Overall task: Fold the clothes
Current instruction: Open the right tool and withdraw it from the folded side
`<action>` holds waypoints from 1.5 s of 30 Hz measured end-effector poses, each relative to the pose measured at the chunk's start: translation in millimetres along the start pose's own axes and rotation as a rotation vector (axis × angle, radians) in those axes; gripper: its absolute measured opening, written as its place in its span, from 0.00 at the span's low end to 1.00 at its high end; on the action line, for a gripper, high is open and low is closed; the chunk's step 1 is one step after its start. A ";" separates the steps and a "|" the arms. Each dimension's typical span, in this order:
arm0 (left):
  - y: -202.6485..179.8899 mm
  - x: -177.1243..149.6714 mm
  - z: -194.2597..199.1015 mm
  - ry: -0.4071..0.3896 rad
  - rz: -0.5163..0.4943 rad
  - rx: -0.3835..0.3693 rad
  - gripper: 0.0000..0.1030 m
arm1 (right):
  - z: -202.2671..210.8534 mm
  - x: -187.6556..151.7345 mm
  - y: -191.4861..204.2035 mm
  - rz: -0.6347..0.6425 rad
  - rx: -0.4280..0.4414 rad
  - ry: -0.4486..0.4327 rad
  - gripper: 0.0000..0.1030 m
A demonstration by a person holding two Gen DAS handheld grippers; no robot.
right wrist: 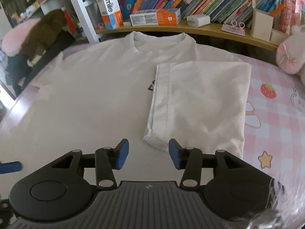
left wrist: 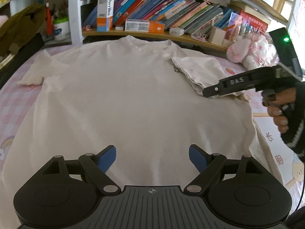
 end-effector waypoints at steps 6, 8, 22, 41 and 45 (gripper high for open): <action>-5.9 5.3 -2.3 -0.006 -0.002 0.001 0.84 | 35.4 -14.5 -3.1 -0.046 -0.040 -0.052 0.57; -7.5 6.2 -1.0 -0.011 0.001 0.001 0.84 | 46.2 -24.1 -5.8 -0.065 -0.062 -0.060 0.59; -32.1 5.6 0.2 0.003 0.045 0.013 0.84 | 97.5 -87.7 -17.1 -0.144 -0.137 -0.038 0.73; -47.2 3.7 9.6 -0.009 0.017 -0.024 0.84 | 100.5 -98.8 -24.7 -0.149 -0.157 -0.010 0.77; -27.4 1.6 10.0 -0.011 -0.013 -0.061 0.84 | 95.0 -100.4 -7.3 -0.165 -0.182 -0.008 0.77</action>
Point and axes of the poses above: each gripper's, at about its wrist camera, not at the fingertips, and z roughly against the way its jaws point, y to its left, x to its top, the point moved 5 cm from there along -z, roughly the way its jaws point, and after that the axes turned 6 degrees about -z, right-handed, at the moved point
